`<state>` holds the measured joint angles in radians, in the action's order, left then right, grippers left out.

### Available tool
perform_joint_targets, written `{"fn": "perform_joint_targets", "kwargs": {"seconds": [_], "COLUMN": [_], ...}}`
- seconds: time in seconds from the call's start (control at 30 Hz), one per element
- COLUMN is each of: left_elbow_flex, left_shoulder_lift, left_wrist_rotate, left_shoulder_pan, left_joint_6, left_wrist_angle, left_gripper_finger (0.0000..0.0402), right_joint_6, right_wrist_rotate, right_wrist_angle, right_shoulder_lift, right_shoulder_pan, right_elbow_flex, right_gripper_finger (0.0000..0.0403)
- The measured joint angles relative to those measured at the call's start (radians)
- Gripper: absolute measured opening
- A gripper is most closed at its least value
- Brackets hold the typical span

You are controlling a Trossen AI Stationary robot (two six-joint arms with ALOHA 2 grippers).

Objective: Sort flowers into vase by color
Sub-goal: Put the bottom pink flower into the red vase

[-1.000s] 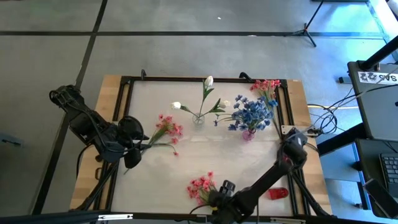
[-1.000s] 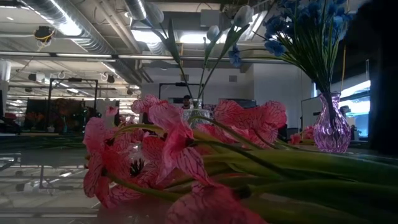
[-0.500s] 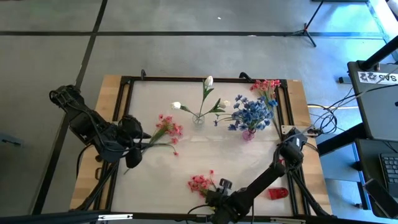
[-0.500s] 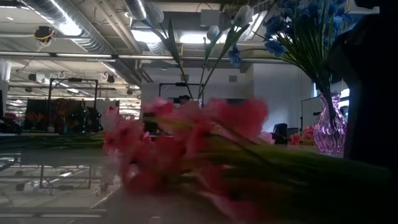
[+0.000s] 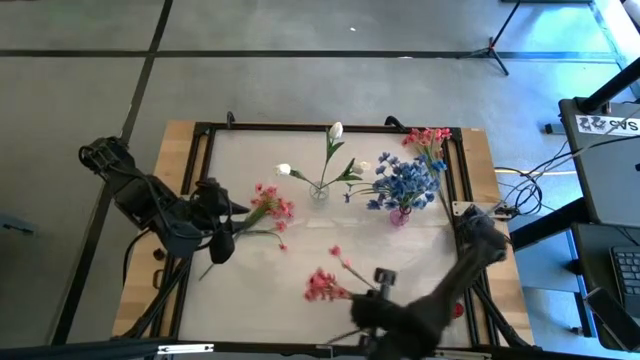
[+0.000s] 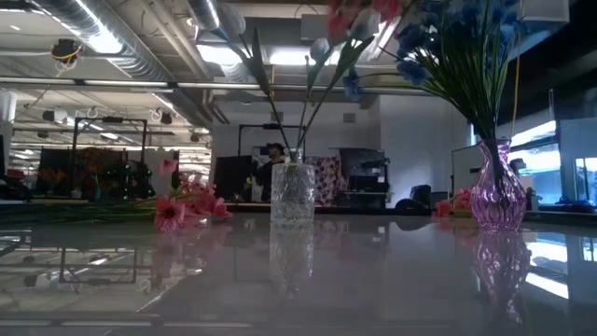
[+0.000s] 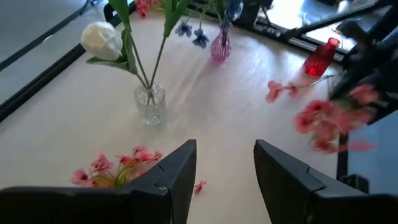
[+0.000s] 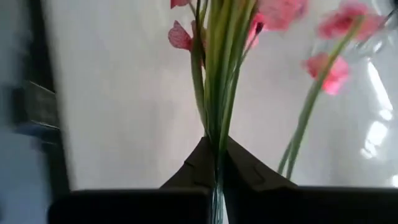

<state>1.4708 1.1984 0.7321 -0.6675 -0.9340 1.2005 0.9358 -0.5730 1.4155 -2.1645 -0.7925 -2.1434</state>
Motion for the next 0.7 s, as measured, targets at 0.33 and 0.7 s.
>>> {"fn": "perform_joint_targets", "kwargs": {"seconds": [0.33, 0.7], "left_elbow_flex": [0.0, 0.0], "left_shoulder_lift": [0.0, 0.0], "left_wrist_rotate": [0.004, 0.041], "left_shoulder_pan": [0.022, 0.022], "left_joint_6": [0.002, 0.078], "left_wrist_angle": [-0.087, -0.32], "left_gripper_finger": [0.0156, 0.0156], "right_joint_6": [0.02, -0.115], "right_wrist_rotate": [-0.291, -0.341], "right_wrist_angle": [0.003, -0.041], "right_shoulder_lift": [0.285, 0.465], "right_shoulder_pan": [-0.168, -0.294], "right_elbow_flex": [-0.003, 0.085], "right_gripper_finger": [0.0007, 0.0006]}}
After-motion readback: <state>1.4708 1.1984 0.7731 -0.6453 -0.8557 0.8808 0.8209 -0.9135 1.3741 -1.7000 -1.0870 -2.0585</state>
